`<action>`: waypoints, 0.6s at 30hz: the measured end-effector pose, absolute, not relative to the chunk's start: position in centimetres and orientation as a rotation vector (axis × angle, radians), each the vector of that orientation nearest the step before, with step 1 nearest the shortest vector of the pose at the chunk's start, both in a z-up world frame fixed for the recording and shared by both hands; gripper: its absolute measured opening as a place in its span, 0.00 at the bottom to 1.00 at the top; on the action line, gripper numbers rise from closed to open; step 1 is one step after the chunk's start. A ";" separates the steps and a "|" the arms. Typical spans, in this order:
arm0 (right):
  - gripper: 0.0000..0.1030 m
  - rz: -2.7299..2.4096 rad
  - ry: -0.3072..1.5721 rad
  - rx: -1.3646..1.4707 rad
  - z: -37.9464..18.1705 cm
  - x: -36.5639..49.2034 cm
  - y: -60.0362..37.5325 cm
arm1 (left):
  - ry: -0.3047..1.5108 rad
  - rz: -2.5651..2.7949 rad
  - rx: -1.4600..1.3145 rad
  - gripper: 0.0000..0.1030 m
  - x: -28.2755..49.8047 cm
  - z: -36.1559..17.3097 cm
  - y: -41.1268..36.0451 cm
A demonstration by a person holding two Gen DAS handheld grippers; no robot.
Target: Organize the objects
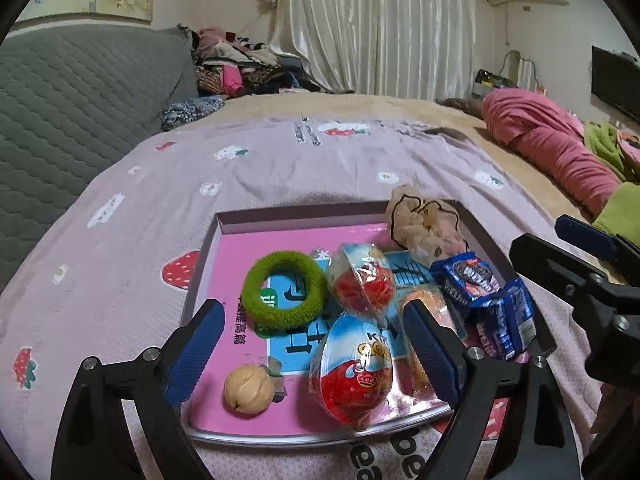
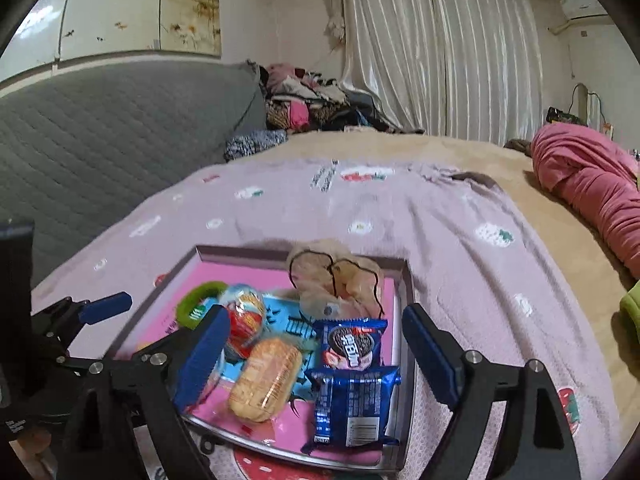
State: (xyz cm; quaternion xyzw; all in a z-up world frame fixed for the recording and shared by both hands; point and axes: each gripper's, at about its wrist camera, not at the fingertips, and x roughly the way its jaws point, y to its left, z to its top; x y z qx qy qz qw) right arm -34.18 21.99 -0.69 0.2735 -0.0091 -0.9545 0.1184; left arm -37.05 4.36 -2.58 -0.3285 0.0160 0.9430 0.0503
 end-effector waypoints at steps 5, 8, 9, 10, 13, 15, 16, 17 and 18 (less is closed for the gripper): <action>0.89 -2.799 -0.039 0.747 0.8 -32.9 22.0 | 0.018 2.894 -0.969 0.89 -36.1 -1.2 3.6; 0.94 -2.820 -0.051 0.715 1.9 -31.7 22.2 | -0.007 2.902 -0.951 0.89 -35.1 -0.3 3.2; 0.95 -2.829 -0.049 0.710 2.2 -31.2 22.2 | -0.015 2.906 -0.945 0.89 -34.7 0.0 3.0; 0.96 -2.839 -0.046 0.708 2.4 -30.7 22.3 | -0.026 2.912 -0.935 0.89 -34.1 0.4 2.8; 0.97 -2.850 -0.033 0.723 3.2 -29.3 22.3 | -0.047 2.935 -0.895 0.89 -32.5 1.5 2.6; 0.98 -2.856 -0.012 0.746 4.1 -28.4 22.2 | -0.041 2.948 -0.889 0.89 -31.2 2.3 2.5; 0.98 -2.857 -0.001 0.752 4.5 -28.0 22.2 | -0.042 2.952 -0.881 0.89 -30.5 2.8 2.4; 0.99 -2.855 0.007 0.755 4.9 -27.6 22.1 | -0.046 2.958 -0.881 0.89 -29.8 3.4 2.3; 0.99 -2.852 0.015 0.755 5.6 -27.0 22.0 | -0.059 2.963 -0.878 0.89 -29.3 3.9 2.1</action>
